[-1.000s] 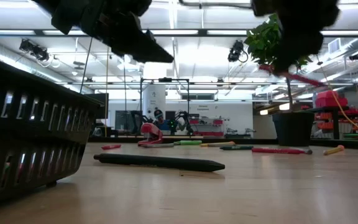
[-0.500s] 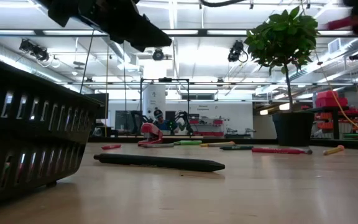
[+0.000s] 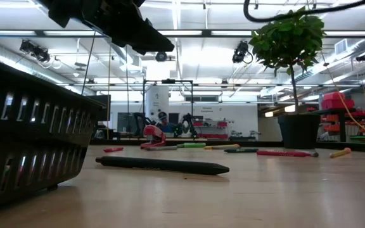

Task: Sort crayons/erasers/pens/pencils in bins
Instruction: Put the bottom right red crayon into the middle right black bin

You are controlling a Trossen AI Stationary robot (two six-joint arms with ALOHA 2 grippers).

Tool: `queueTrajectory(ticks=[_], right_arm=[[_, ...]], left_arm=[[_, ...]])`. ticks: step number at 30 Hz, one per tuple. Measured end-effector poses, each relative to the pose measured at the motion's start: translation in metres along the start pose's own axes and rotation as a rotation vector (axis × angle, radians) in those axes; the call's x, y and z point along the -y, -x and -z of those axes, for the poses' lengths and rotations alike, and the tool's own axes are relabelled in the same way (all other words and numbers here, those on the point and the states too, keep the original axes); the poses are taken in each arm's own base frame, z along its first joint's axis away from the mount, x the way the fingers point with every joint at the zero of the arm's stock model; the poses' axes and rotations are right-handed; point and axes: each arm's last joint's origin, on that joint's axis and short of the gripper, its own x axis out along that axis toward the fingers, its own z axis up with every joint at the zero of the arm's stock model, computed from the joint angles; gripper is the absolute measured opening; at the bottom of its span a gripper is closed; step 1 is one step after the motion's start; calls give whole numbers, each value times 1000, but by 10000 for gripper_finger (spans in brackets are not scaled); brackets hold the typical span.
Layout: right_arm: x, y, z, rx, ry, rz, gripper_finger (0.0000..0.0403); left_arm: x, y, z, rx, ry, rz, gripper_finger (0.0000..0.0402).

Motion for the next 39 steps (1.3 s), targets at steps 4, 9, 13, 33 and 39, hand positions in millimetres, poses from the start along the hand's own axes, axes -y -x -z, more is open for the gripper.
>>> queueTrajectory(ticks=[4,9,13,33,39], right_arm=[[4,-3,1,-23,5,-5,40],[6,-4,2,-47,27,13,44],[8,-4,2,-58,31,33,44],[5,-10,4,-84,-12,16,45],[2,-45,17,-199,40,103,45]], left_arm=[[0,0,0,0,2,0,110],[0,0,0,-1,2,-2,112],[0,0,0,-2,2,-2,110],[0,0,1,-7,1,-1,107],[0,0,1,-9,0,-1,107]])
